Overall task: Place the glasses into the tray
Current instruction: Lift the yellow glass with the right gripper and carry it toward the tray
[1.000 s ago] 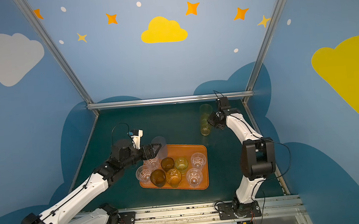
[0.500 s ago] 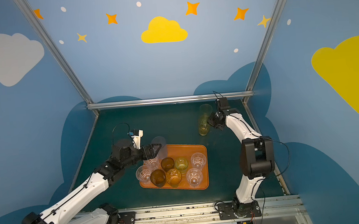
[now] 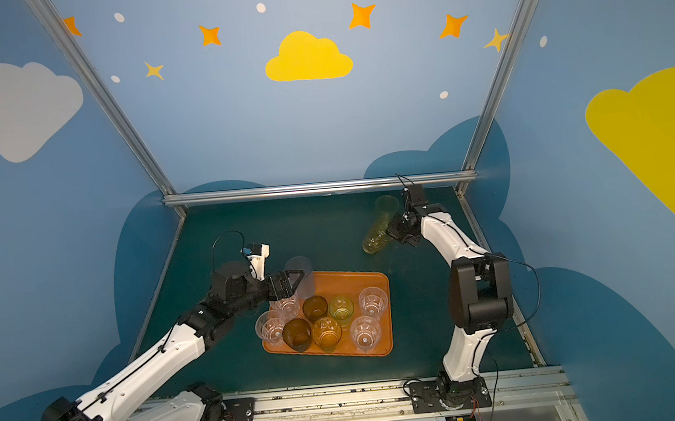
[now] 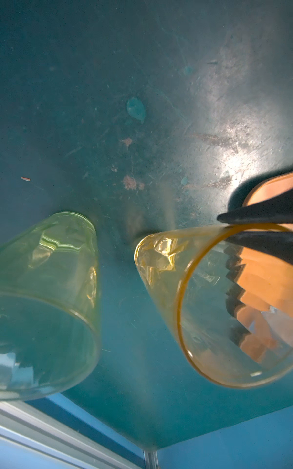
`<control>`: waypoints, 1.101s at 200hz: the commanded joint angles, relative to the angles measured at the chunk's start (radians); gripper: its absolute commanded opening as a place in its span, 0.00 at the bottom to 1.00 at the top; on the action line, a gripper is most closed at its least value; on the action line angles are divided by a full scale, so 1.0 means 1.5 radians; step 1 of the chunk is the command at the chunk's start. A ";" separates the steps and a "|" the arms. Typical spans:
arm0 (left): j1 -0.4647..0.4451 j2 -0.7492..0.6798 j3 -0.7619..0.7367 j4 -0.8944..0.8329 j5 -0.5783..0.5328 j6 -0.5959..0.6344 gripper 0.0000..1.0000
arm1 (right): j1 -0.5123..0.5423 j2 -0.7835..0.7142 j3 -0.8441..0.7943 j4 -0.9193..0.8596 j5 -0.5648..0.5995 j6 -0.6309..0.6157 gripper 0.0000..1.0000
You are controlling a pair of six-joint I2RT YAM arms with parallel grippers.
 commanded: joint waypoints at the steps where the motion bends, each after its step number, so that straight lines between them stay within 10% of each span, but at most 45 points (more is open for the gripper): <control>1: -0.002 -0.006 -0.003 0.006 -0.002 0.003 1.00 | 0.010 -0.030 -0.004 -0.008 -0.005 -0.010 0.00; 220: -0.003 -0.099 -0.063 0.046 -0.091 -0.028 1.00 | 0.227 -0.235 -0.031 -0.119 0.117 -0.027 0.00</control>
